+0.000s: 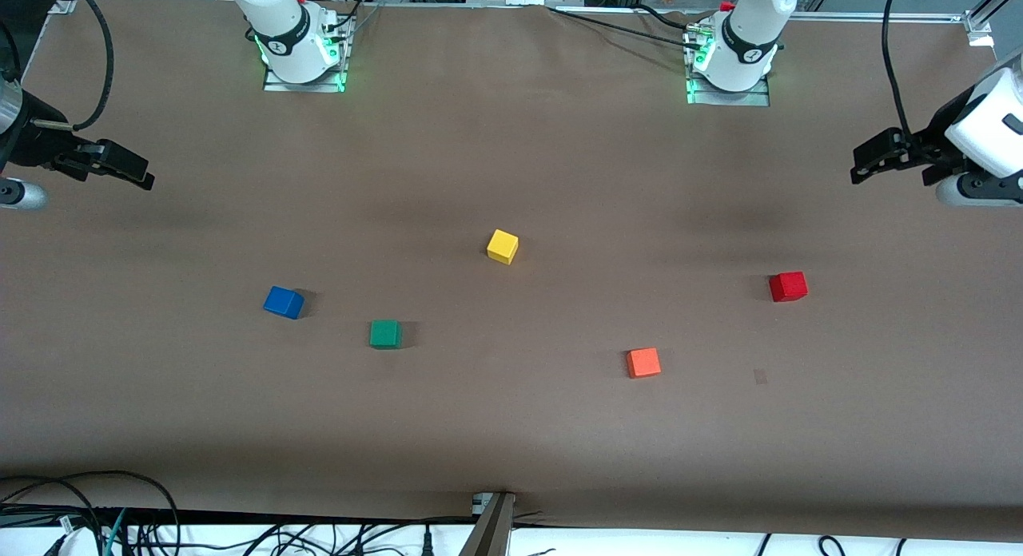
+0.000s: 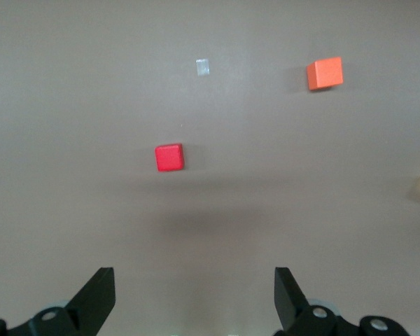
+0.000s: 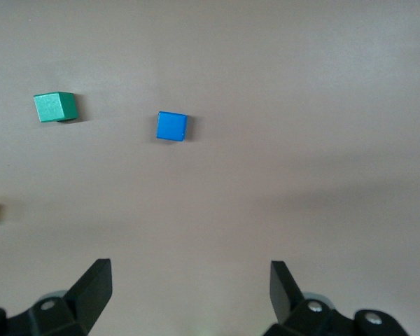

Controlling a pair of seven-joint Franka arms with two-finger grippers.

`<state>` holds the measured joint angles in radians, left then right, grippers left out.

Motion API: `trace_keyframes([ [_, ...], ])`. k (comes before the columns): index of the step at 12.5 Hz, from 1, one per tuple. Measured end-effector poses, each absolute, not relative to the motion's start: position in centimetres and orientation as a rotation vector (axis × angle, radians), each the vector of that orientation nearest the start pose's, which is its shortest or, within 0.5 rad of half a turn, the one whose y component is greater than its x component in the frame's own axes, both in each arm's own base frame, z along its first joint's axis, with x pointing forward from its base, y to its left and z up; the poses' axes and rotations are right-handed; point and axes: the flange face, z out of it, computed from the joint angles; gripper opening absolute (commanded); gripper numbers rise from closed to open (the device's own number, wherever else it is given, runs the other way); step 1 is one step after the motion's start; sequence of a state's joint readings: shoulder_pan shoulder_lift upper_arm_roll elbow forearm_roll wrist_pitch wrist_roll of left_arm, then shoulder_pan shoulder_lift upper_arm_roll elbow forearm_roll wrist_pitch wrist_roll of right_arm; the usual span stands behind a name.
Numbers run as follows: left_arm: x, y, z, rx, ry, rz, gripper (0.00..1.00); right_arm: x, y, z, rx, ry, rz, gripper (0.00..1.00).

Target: Pass red block to right arm, stack on blue

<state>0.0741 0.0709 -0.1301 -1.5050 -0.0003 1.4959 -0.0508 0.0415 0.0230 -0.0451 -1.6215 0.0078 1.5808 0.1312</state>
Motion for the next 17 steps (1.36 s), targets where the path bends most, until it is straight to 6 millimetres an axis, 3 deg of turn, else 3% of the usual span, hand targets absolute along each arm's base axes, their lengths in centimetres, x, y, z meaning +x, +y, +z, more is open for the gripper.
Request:
trace_keyframes([
  [2, 57.2, -2.5, 60.5, -3.146, -0.005, 0.12, 1.0, 56.0, -0.1, 58.9, -3.13, 0.212, 0.1, 1.0],
  [4, 57.0, -2.1, 61.4, -3.148, -0.017, 0.088, 1.0, 56.0, -0.1, 58.9, -3.13, 0.212, 0.101, 1.0],
  [7, 56.4, -3.0, 62.6, -3.146, 0.011, 0.085, 1.0, 56.0, -0.1, 58.9, -3.13, 0.212, 0.101, 1.0],
  [11, 56.2, -2.3, 61.8, -3.106, 0.035, 0.156, 1.0, 56.0, -0.1, 58.9, -3.13, 0.212, 0.101, 1.0],
  [13, 56.9, -1.7, 58.9, -3.098, 0.02, 0.265, 1.0, 56.0, -0.1, 58.9, -3.13, 0.212, 0.101, 1.0],
  [17, 59.3, -0.5, 47.0, -3.095, -0.078, 0.325, 1.0, 56.0, -0.1, 58.8, -3.13, 0.212, 0.102, 1.0],
])
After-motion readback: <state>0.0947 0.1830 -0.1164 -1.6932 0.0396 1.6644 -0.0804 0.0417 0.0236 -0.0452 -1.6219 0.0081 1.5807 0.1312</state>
